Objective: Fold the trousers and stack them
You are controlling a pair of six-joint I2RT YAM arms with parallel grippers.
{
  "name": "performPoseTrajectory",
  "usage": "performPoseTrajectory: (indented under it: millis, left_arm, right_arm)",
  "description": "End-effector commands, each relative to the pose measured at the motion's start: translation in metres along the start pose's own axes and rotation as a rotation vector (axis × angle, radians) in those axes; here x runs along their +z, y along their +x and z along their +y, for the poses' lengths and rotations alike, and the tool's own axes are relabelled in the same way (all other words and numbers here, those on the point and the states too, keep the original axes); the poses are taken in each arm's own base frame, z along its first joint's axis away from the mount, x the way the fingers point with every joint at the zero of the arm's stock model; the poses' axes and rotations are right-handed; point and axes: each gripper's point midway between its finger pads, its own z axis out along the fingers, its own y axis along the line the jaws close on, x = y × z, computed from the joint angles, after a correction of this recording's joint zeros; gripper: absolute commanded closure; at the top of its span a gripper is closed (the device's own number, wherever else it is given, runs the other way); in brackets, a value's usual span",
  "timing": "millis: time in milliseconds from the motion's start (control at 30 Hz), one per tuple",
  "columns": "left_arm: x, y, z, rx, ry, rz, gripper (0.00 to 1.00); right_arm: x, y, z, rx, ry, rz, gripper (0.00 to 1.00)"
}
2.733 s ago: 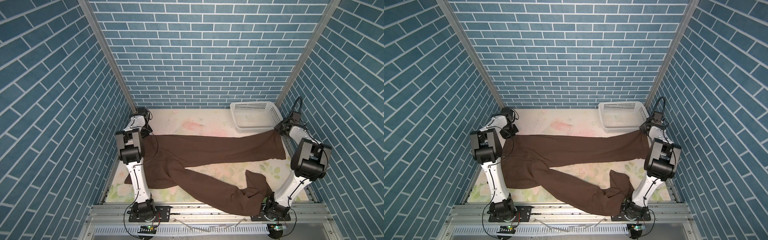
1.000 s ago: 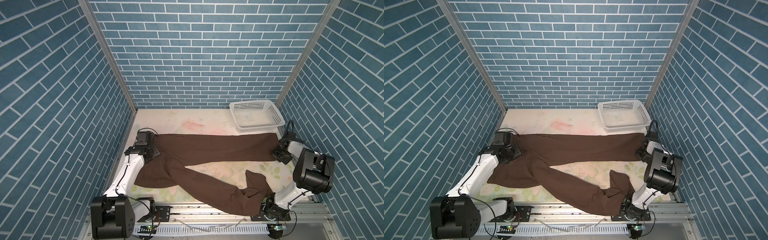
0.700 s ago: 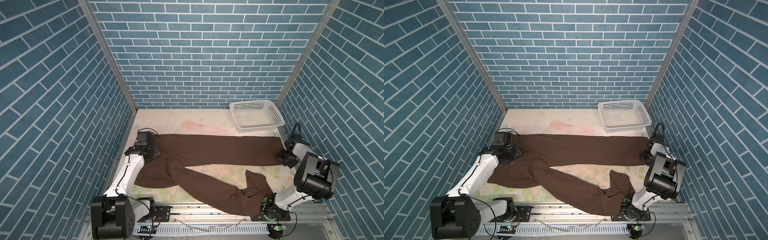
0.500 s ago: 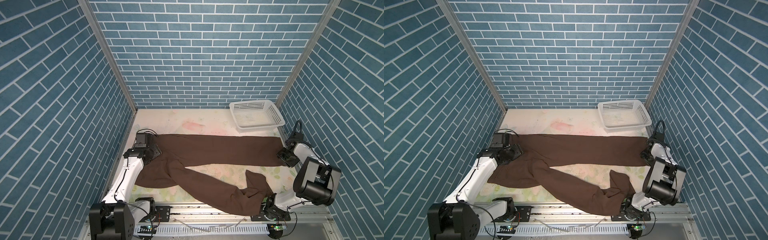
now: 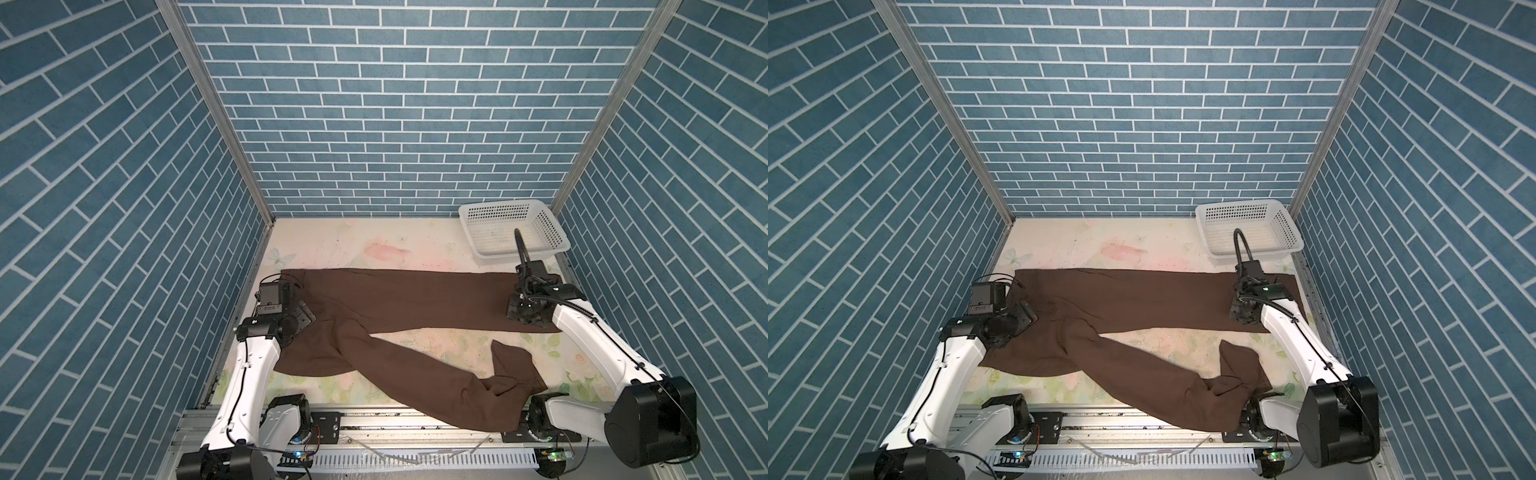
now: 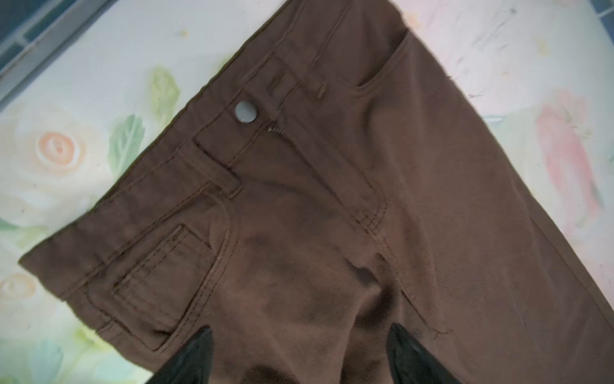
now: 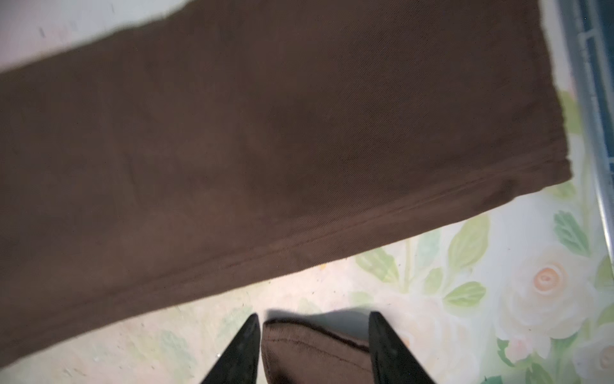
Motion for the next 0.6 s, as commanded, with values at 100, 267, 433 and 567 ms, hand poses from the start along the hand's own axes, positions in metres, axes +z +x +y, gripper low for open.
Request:
performPoseTrajectory:
  millis: [100, 267, 433, 567]
  left_arm:
    - [0.006, 0.022, 0.018, -0.039, -0.037, 0.066, 0.01]
    - [0.006, 0.024, 0.019, -0.054, -0.023, 0.064, 0.01]
    - [0.004, 0.024, 0.023, -0.052, -0.035, 0.06, 0.01]
    - [0.008, 0.028, 0.028, -0.052, -0.054, 0.068, 0.01]
  right_arm:
    - [0.031, 0.044, 0.016, -0.086, 0.043, 0.143, 0.42]
    - [0.053, 0.062, 0.039, -0.12, -0.007, 0.204, 0.54]
    - [0.069, 0.078, 0.039, -0.135, 0.012, 0.254, 0.6]
    - [0.073, 0.084, 0.034, -0.14, 0.033, 0.268, 0.72]
